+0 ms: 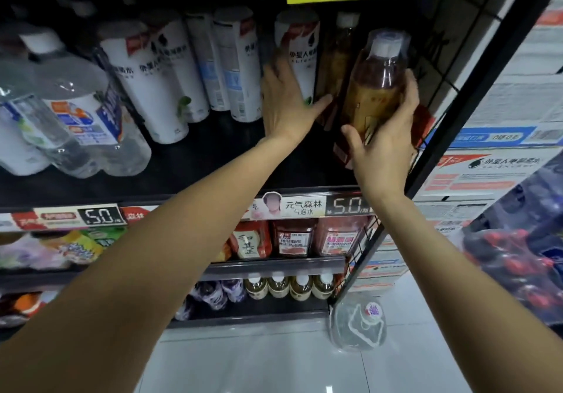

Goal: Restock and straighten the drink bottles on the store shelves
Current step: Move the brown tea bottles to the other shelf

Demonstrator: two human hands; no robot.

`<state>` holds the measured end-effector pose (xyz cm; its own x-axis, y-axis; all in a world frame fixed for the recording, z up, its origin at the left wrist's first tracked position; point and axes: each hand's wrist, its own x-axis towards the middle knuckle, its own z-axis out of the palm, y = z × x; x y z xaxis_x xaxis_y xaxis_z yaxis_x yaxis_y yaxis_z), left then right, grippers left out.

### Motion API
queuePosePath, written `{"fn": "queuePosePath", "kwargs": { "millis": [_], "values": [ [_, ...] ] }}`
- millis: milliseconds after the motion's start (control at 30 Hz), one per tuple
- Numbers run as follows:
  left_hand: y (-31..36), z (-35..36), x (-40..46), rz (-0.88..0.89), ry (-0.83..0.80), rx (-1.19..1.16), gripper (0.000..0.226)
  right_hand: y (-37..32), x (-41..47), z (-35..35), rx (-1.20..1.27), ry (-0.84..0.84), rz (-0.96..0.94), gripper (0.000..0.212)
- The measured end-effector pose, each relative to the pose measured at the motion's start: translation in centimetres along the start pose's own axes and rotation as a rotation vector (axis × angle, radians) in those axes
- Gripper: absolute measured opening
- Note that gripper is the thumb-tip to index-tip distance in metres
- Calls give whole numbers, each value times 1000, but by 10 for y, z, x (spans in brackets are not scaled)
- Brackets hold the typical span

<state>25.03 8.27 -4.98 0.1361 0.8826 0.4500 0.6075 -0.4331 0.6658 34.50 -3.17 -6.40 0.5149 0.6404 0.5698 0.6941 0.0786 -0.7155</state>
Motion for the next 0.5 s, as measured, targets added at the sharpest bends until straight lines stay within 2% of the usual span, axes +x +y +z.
{"fn": "queuePosePath", "kwargs": {
  "millis": [100, 200, 367, 500],
  "values": [
    [-10, 17, 16, -53, 44, -83, 113, 3, 0, 4, -21, 7, -34, 92],
    [-22, 23, 23, 23, 128, -122, 109, 8, 0, 5, -24, 3, -73, 92],
    [-31, 22, 20, 337, 361, 262, 75, 13, 2, 7, -31, 7, -98, 93],
    [-37, 27, 22, 407, 340, 337, 50, 13, 3, 7, -42, 17, -105, 94]
  ]
}}
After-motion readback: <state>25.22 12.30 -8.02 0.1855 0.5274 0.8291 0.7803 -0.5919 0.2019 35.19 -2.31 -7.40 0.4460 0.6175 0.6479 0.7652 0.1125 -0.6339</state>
